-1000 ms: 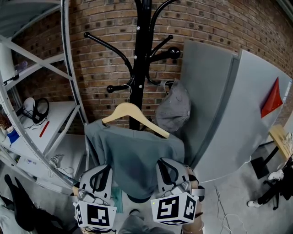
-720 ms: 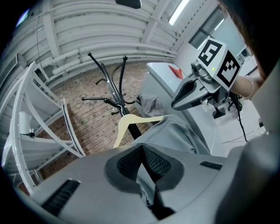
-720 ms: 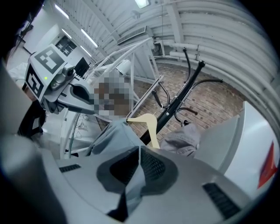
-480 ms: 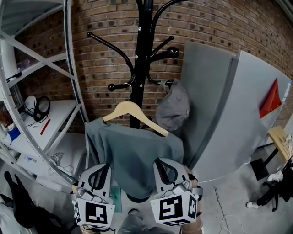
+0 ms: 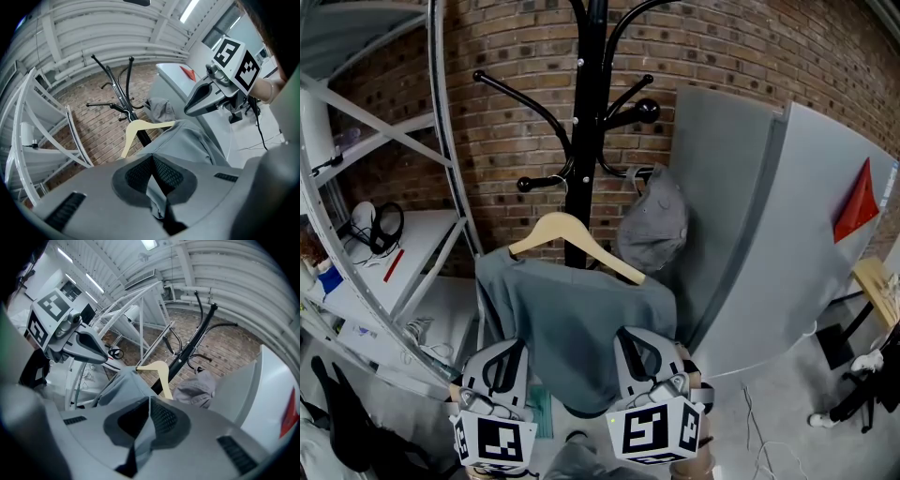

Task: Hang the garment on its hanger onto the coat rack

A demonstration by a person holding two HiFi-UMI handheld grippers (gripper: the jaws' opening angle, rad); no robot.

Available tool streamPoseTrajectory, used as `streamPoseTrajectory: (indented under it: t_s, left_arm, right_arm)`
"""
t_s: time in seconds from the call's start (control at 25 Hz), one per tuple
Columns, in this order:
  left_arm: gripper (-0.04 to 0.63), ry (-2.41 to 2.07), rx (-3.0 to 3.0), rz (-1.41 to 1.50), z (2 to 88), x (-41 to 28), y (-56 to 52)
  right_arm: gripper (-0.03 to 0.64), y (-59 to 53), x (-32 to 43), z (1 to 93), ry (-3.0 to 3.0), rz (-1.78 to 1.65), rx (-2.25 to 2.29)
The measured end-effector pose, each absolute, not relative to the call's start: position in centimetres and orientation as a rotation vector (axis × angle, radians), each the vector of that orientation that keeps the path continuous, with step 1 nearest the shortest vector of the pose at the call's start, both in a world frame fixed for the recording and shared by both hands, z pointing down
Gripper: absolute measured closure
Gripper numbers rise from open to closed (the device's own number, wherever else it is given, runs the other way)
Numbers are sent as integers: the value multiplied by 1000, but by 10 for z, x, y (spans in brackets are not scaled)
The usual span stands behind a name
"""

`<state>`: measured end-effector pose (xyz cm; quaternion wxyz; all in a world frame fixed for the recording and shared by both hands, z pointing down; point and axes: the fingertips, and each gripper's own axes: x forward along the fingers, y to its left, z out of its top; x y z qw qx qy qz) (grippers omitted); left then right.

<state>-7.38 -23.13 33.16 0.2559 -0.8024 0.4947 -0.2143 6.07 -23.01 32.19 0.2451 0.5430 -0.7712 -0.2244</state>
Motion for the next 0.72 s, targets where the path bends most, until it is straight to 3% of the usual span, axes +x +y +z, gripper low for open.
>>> streamPoseTrajectory:
  t_s: [0.72]
  left_arm:
    - [592, 1345, -2159, -521, 324, -91, -347]
  right_arm:
    - [588, -331, 49, 313, -2035, -673, 1518]
